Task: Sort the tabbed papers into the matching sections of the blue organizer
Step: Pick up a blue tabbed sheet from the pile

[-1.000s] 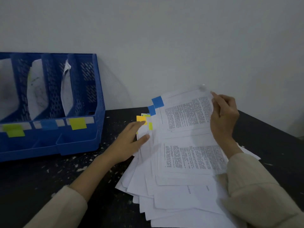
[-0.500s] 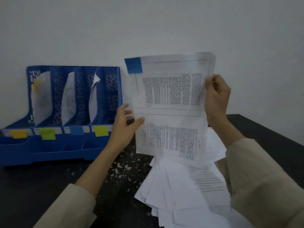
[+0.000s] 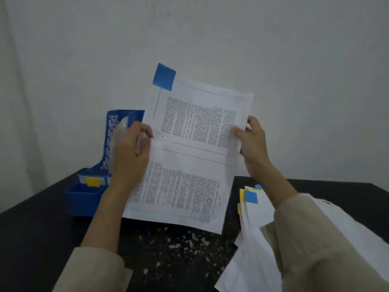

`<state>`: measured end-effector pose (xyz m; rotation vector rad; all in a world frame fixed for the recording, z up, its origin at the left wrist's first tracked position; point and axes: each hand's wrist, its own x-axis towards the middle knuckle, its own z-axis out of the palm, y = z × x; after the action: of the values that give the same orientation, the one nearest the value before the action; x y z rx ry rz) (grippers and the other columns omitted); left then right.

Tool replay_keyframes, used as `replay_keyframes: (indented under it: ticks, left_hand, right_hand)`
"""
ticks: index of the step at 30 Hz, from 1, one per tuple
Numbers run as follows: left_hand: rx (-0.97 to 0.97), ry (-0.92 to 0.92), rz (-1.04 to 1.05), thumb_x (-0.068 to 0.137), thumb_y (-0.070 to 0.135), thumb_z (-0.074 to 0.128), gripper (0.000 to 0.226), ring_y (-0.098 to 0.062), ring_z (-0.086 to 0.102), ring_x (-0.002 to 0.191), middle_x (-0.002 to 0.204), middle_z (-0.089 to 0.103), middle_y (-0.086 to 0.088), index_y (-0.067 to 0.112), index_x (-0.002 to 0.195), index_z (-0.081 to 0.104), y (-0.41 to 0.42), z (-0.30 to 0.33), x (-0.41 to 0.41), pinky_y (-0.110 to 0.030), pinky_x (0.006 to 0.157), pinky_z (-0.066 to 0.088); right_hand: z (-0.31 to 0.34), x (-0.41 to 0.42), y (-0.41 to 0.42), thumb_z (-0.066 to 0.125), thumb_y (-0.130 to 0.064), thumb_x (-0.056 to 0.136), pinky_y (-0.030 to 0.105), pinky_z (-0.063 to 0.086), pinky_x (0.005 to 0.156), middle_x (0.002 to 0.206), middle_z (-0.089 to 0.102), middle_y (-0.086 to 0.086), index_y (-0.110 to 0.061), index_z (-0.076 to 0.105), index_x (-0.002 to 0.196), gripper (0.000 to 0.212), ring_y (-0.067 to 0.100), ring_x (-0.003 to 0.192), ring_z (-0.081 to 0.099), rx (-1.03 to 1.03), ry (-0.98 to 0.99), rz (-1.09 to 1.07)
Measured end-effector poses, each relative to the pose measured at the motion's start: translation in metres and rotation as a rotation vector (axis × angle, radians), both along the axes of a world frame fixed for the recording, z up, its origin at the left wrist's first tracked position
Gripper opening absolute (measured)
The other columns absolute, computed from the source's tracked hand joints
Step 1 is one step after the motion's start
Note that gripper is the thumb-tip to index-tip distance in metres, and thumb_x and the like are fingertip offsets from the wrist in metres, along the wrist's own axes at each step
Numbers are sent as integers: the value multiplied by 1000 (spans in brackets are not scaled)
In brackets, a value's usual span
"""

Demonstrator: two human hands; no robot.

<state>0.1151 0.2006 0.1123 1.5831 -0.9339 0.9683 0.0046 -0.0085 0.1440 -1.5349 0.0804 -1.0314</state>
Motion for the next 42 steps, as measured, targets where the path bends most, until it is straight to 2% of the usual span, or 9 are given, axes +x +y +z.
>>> replay_keyframes:
  ticks: [4, 9, 13, 17, 19, 24, 31, 36, 42]
  left_hand:
    - [-112, 47, 142, 89, -4, 52, 21, -6, 58, 87, 94, 66, 0, 12, 87, 66, 39, 5, 13, -15, 80, 47]
    - [-128, 5, 237, 87, -4, 57, 21, -9, 60, 91, 97, 65, -1, 8, 96, 71, 67, 9, 15, -3, 82, 41]
    - [-121, 0, 362, 87, -2, 57, 21, -14, 61, 91, 100, 68, -7, 7, 100, 72, 81, 12, 18, 1, 79, 39]
    - [-141, 33, 481, 88, -2, 55, 25, -13, 60, 89, 102, 70, -10, 7, 103, 72, 94, 11, 21, -7, 82, 40]
    - [-155, 50, 502, 89, 0, 55, 24, -12, 60, 90, 104, 69, -9, 8, 104, 72, 97, 12, 22, -18, 86, 44]
    - [-155, 46, 492, 90, 0, 55, 24, -8, 58, 91, 105, 69, -8, 8, 105, 71, 89, 13, 20, -18, 86, 44]
    - [-85, -75, 459, 90, 1, 55, 23, -9, 60, 91, 104, 70, -6, 7, 106, 71, 58, 27, 3, -17, 85, 44]
    - [2, 25, 486, 93, 4, 47, 30, -20, 63, 99, 113, 68, -7, 12, 111, 69, 27, 57, 13, -18, 83, 41]
    - [185, 25, 632, 93, 4, 43, 37, -27, 60, 106, 121, 63, -8, 18, 119, 65, 6, 109, 34, -30, 84, 46]
  right_hand:
    - [-16, 25, 34, 58, -4, 89, 35, 52, 87, 118, 56, -4, -31, 29, 123, 52, 13, 106, 56, -233, 216, 231]
    - [-51, 56, 66, 56, -6, 91, 31, 52, 90, 112, 55, -15, -34, 38, 125, 47, 8, 105, 54, -350, 242, 352]
    - [-67, 72, 83, 55, -8, 92, 34, 58, 73, 112, 60, 3, -32, 39, 131, 49, 16, 91, 60, -362, 274, 296]
    - [-83, 79, 82, 58, -23, 93, 24, 55, 56, 88, 63, 10, -34, 28, 144, 61, 20, 73, 64, -352, 351, 287]
    - [-88, 82, 79, 54, -37, 93, 32, 57, 67, 88, 59, 6, -37, 30, 143, 56, 19, 79, 62, -472, 375, 204]
    - [-93, 90, 74, 45, -50, 93, 39, 40, 101, 142, 23, 3, -39, 34, 142, 51, 23, 131, 26, -727, 427, -23]
    - [-95, 92, 66, 45, -45, 95, 44, 32, 110, 153, 19, -2, -30, 30, 146, 54, 22, 138, 26, -677, 442, 89]
    - [-98, 90, 65, 55, -29, 94, 28, 30, 111, 147, 29, -3, -16, 25, 147, 62, 6, 125, 32, -562, 431, 230]
    - [-102, 93, 65, 59, -25, 92, 45, 41, 104, 152, 25, -2, -19, 24, 149, 67, 16, 135, 31, -494, 435, 258]
